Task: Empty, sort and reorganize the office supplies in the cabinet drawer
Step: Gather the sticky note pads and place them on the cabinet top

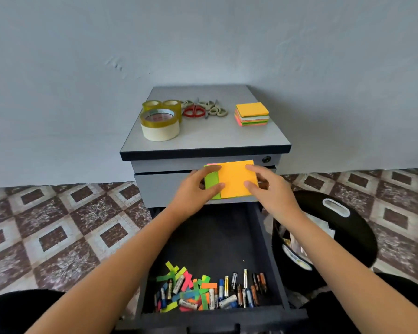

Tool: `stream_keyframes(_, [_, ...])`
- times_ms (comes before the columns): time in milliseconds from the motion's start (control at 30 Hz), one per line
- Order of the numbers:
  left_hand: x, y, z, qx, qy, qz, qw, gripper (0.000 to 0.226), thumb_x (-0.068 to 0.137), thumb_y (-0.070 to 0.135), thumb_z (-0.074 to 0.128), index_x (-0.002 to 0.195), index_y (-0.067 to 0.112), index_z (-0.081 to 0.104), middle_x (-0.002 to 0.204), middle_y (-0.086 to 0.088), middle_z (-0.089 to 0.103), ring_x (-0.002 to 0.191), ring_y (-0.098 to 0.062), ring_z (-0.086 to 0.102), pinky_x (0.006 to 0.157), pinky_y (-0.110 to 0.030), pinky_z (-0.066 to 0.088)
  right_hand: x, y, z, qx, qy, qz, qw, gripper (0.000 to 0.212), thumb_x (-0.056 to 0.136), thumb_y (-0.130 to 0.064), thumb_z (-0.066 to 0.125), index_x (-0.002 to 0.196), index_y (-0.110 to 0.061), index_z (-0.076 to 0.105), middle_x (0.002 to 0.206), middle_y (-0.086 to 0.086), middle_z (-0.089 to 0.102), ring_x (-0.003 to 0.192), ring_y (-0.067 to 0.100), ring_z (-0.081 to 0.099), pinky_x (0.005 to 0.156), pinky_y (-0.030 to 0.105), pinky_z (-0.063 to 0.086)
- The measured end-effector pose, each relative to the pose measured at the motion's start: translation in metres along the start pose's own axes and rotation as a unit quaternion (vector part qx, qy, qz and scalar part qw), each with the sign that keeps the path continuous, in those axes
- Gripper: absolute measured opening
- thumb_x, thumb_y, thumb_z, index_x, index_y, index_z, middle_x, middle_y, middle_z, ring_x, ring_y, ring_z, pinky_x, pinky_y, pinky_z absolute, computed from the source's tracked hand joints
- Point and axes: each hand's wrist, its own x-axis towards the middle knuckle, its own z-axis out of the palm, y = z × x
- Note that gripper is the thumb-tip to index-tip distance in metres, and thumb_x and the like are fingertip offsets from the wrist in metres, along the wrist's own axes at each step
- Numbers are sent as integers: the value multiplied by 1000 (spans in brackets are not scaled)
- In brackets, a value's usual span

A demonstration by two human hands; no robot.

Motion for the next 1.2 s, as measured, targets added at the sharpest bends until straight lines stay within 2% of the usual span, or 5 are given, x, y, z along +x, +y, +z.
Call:
stream_keyframes(333, [74,70,-8,75,20,42,996,44,90,37,58,132,31,48,119,-10,53,98,-19,49,79,-24,38,59,-39,-56,-65,66,-12,996,39,92,-20,58,131,-22,55,131,6,57,118,20,53,89,23,39])
stream_keyframes(533, [115,81,10,121,4,2,993,47,91,38,56,135,27,46,124,-14,54,110,-27,52,81,-24,36,102,-31,-70,-127,46,37,990,39,95,-19,54,134,-18,53,139,9,50,126,23,48,96,25,37])
stream_keyframes(800, [141,72,24,201,-8,-26,979,47,92,49,47,136,34,41,127,-10,51,118,-28,48,99,-40,35,130,-15,-69,-162,21,56,985,40,97,-17,51,136,-13,50,142,8,47,129,23,45,102,26,34])
stream_keyframes(1033, [153,70,24,249,-15,-34,968,46,94,52,38,137,35,41,136,-9,42,127,-27,39,102,-42,30,138,-10,-70,-164,21,55,985,37,97,-22,50,132,-12,54,139,7,52,127,21,47,100,25,35])
stream_keyframes(1200, [145,61,16,213,1,-1,977,54,90,58,43,135,28,44,126,-11,55,120,-28,46,100,-43,38,127,-1,-76,-156,-7,17,988,44,90,-33,62,131,-18,56,133,6,55,118,21,52,89,24,36])
